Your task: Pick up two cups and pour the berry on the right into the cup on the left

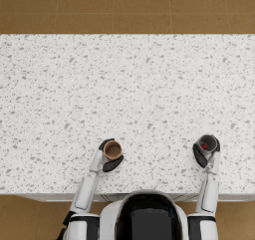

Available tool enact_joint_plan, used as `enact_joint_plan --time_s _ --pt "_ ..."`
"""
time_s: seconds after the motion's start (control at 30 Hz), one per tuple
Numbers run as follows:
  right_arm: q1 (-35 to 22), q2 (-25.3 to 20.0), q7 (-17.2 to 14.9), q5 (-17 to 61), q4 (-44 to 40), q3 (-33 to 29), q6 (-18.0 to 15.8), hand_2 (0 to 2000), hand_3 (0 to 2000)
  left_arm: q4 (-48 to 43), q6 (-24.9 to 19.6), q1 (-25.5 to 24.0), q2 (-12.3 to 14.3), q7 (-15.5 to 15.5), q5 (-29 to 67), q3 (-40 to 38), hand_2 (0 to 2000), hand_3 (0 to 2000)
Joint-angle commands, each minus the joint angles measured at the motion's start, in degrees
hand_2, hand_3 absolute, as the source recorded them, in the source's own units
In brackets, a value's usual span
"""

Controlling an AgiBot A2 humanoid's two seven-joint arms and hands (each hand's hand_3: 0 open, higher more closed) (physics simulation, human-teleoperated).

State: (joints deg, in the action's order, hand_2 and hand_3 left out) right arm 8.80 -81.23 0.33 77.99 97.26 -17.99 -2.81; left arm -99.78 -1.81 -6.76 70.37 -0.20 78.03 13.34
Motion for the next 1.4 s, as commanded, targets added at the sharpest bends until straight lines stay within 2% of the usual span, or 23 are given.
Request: enact_joint_plan --time_s 0.03,0.13,0.33,0.57,0.63,0.83,1.0,1.03,1.07,1.4 --pt "-1.24 0.77 -0.01 0.00 10.01 5.30 -0.20 2000 1280 -2.69 -0.07 3.34 2.31 0.01 0.00 2.11 2000 1280" --pt "-3.16 1.66 0.00 0.00 13.15 9.15 -0.87 2000 1280 -1.73 -0.11 6.16 4.87 0.00 0.00 5.08 2000 1280" --pt "-6.45 1.40 -0.05 -0.01 13.20 14.54 -1.56 2000 1280 1.72 -0.09 10.61 8.67 -0.01 -0.01 5.74 2000 1280" --pt "-12.27 0.28 -0.07 -0.01 14.02 19.51 -2.00 2000 1280 4.00 -0.03 12.59 10.69 0.01 -0.02 7.79 2000 1280" --pt "-13.61 -0.26 -0.07 -0.01 14.34 21.07 -1.99 2000 1280 3.23 -0.01 12.43 10.81 0.00 3.56 8.79 2000 1280" --pt "-19.43 -2.93 -0.03 10.80 13.54 24.81 -1.95 2000 1280 1.12 -0.08 11.52 10.78 -0.01 14.43 10.32 2000 1280" --pt "-22.43 -4.38 -0.02 19.88 12.21 25.63 -2.24 2000 1280 0.68 -0.13 11.58 11.27 -0.01 18.18 10.09 2000 1280" --pt "-20.09 -3.56 0.00 21.69 12.65 25.21 -2.28 2000 1280 0.68 -0.11 11.55 11.33 0.00 18.43 10.04 2000 1280" --pt "-22.19 -4.36 0.01 23.51 12.01 25.89 -2.36 2000 1280 0.68 -0.12 11.53 11.39 0.00 18.60 9.98 2000 1280" --pt "-22.04 -4.66 0.04 41.78 14.70 26.87 -2.79 2000 1280 2.21 -0.14 11.76 12.27 0.01 19.03 9.06 2000 1280"
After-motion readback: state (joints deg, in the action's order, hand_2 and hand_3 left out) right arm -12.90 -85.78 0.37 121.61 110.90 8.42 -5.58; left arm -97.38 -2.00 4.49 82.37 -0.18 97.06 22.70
